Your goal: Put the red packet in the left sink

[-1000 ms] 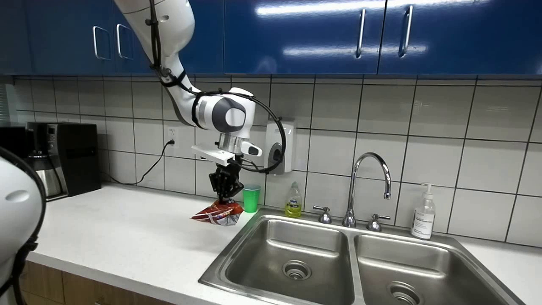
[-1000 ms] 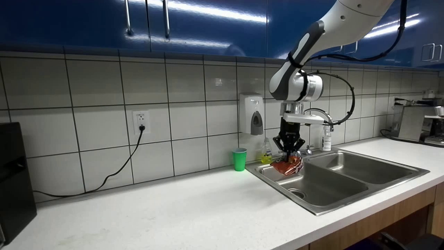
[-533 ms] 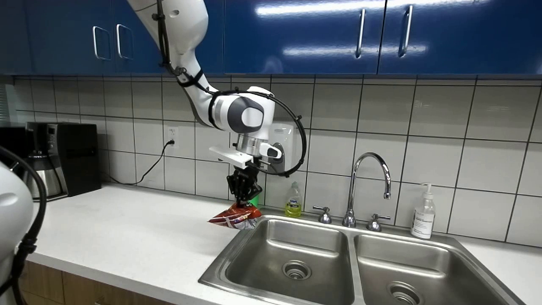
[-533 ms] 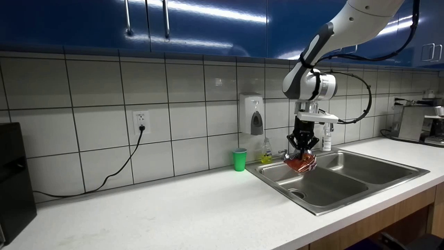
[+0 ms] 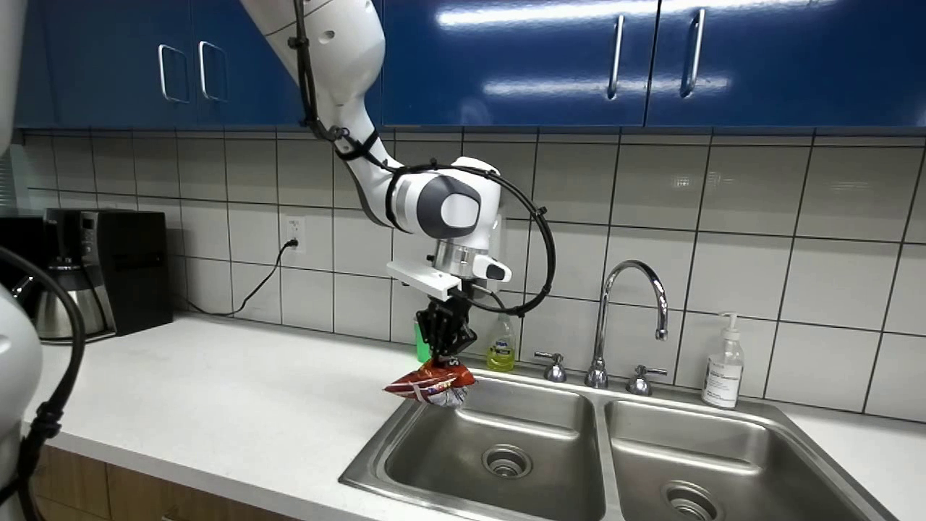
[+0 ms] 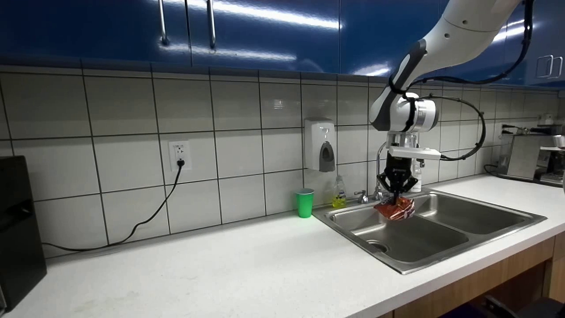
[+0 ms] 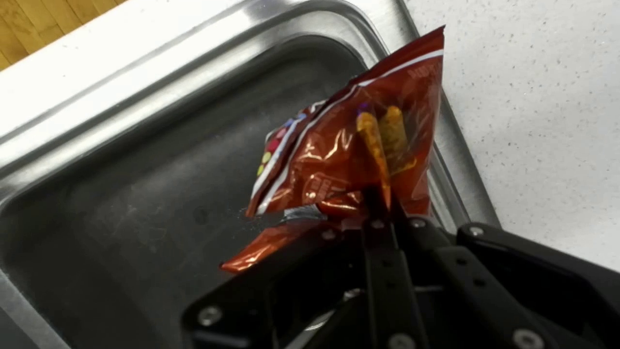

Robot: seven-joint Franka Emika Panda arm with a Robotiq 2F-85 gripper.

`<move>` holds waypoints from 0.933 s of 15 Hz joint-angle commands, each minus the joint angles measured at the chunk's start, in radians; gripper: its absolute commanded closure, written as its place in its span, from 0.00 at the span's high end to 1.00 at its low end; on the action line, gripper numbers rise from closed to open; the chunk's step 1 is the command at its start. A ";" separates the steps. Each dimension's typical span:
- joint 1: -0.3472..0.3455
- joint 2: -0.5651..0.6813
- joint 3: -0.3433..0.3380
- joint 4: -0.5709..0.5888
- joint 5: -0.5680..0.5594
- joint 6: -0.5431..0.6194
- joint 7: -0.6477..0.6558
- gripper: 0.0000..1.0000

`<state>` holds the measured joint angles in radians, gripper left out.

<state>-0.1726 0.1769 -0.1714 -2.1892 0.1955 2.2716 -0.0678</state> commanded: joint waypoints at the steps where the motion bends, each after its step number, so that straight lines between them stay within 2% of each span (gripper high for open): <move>1: -0.036 0.099 0.004 0.083 0.032 0.001 -0.036 0.00; 11: -0.088 0.368 0.036 0.275 0.040 0.061 -0.036 0.00; 14: -0.099 0.405 0.047 0.306 0.046 0.059 -0.034 0.00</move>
<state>-0.2308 0.5421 -0.1620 -1.9378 0.2178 2.3348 -0.0778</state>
